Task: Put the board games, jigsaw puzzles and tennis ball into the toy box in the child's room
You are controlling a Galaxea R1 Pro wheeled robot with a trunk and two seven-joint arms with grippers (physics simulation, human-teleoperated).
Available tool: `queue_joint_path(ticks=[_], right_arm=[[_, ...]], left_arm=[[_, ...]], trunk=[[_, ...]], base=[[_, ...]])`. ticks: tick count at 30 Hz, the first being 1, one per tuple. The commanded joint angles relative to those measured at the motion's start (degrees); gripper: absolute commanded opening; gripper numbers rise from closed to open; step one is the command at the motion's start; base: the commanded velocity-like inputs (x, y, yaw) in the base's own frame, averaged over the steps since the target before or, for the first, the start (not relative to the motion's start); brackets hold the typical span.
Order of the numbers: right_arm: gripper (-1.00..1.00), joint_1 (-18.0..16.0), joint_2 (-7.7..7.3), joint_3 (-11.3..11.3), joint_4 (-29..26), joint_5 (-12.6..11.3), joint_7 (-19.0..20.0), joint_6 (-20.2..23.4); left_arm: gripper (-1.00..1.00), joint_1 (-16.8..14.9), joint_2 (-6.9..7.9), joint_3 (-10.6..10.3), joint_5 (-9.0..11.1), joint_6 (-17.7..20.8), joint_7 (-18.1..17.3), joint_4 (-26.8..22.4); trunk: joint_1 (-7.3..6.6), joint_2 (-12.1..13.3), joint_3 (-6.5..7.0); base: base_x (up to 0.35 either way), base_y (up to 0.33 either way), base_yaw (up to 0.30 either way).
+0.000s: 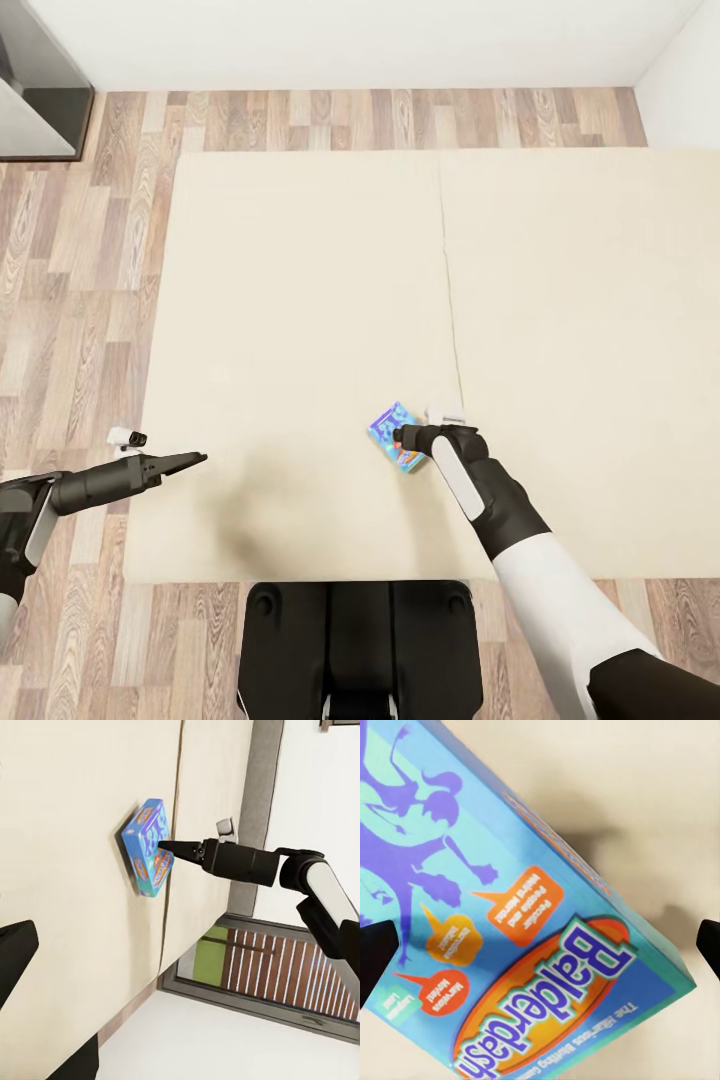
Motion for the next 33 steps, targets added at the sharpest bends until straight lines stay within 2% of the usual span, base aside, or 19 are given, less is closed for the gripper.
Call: queue_joint_path(ticks=[1, 33], right_arm=[[1.0, 0.0, 0.02, 0.1, -0.1, -0.6, -0.6, 0.1], [1.0, 0.0, 0.43, 0.2, 0.0, -0.6, -0.2, 0.2]], left_arm=[[1.0, 0.0, 0.01, 0.0, 0.0, 0.6, -0.2, 0.0], [1.0, 0.0, 0.01, 0.0, 0.0, 0.6, -0.2, 0.0]], trunk=[[0.04, -0.1, -0.06], [0.04, -0.1, -0.06]], base=[[0.0, 0.0, 0.0], [0.0, 0.0, 0.0]])
